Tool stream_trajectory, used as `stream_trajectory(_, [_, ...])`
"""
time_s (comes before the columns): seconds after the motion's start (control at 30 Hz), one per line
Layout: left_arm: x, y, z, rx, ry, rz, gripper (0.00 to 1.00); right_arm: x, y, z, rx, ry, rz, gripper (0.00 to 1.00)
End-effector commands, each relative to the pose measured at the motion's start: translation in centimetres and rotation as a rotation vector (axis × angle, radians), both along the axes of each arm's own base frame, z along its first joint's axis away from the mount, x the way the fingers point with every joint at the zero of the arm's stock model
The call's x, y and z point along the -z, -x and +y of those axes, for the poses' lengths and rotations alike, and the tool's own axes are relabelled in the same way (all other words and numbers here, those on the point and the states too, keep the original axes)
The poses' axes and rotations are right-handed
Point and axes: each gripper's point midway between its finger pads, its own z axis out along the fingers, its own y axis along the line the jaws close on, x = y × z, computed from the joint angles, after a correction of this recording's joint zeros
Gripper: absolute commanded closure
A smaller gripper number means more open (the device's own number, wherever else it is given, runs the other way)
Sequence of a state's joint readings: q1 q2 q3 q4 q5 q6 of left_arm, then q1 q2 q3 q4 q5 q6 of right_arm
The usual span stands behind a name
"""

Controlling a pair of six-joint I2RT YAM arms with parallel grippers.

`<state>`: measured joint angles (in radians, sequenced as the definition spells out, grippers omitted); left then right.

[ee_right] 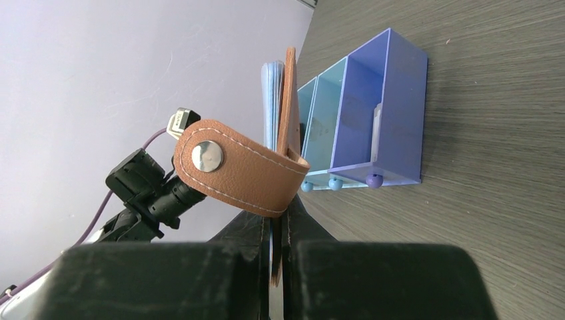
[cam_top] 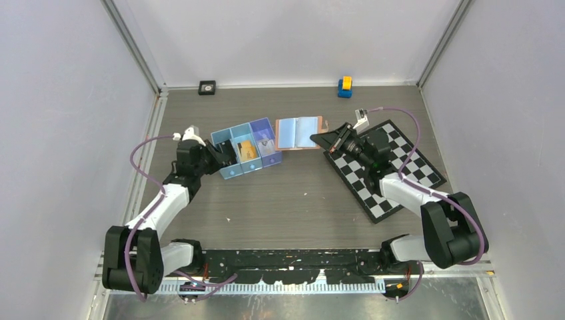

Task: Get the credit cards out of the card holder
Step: Place the credit card in the storage box.

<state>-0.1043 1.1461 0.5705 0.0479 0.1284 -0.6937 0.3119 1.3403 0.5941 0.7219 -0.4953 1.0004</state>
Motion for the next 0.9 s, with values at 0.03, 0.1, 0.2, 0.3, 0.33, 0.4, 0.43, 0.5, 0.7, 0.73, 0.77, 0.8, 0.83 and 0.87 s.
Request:
stream_trajectory(0.03, [-2.0, -1.4, -0.7, 0.031, 0.031, -0.072, 0.65, -1.5, -0.2, 0.1, -0.004, -0.020, -0.066, 1.00])
stream_trajectory(0.1, [-2.0, -1.3, -0.6, 0.024, 0.033, -0.077, 0.56, -1.5, -0.3, 0.0, 0.001, -0.020, -0.066, 0.99])
stream_trajectory(0.2, [-2.7, -1.0, -0.5, 0.022, 0.036, -0.101, 0.51, -1.4, -0.3, 0.1, -0.001, -0.019, -0.060, 0.99])
stream_trajectory(0.3, [-3.6, -0.3, -0.7, 0.030, 0.053, -0.135, 0.49, -1.3, -0.3, 0.1, -0.004, -0.020, -0.060, 1.00])
stream_trajectory(0.33, [-4.3, 0.0, -0.9, 0.037, 0.062, -0.157, 0.48, -1.2, -0.3, 0.1, -0.007, -0.020, -0.056, 1.00])
stream_trajectory(0.4, [-5.4, 0.5, -1.5, 0.069, 0.093, -0.192, 0.45, -1.3, -0.3, 0.4, -0.024, -0.035, -0.054, 1.00])
stream_trajectory(0.43, [-6.0, 0.8, -2.2, 0.103, 0.119, -0.215, 0.44, -1.4, -0.3, 0.6, -0.037, -0.047, -0.051, 1.00])
stream_trajectory(0.5, [-7.5, 1.5, -4.2, 0.207, 0.200, -0.289, 0.39, -1.7, -0.1, 1.0, -0.068, -0.084, -0.054, 1.00])
stream_trajectory(0.7, [-10.5, 3.3, -8.8, 0.430, 0.381, -0.425, 0.11, -2.7, 0.2, 2.2, -0.165, -0.222, -0.049, 1.00])
stream_trajectory(0.73, [-10.7, 3.5, -9.4, 0.454, 0.392, -0.427, 0.09, -2.9, 0.3, 2.3, -0.179, -0.244, -0.051, 0.99])
stream_trajectory(0.77, [-10.7, 3.6, -9.9, 0.470, 0.401, -0.427, 0.08, -3.0, 0.3, 2.5, -0.194, -0.258, -0.051, 1.00])
stream_trajectory(0.8, [-10.7, 3.7, -10.3, 0.483, 0.408, -0.429, 0.07, -3.0, 0.3, 2.7, -0.208, -0.268, -0.045, 1.00])
stream_trajectory(0.83, [-10.6, 3.8, -10.8, 0.498, 0.419, -0.430, 0.06, -3.0, 0.4, 3.0, -0.225, -0.280, -0.037, 1.00])
stream_trajectory(0.87, [-10.6, 3.8, -11.3, 0.514, 0.427, -0.434, 0.05, -2.9, 0.5, 3.3, -0.239, -0.289, -0.032, 1.00])
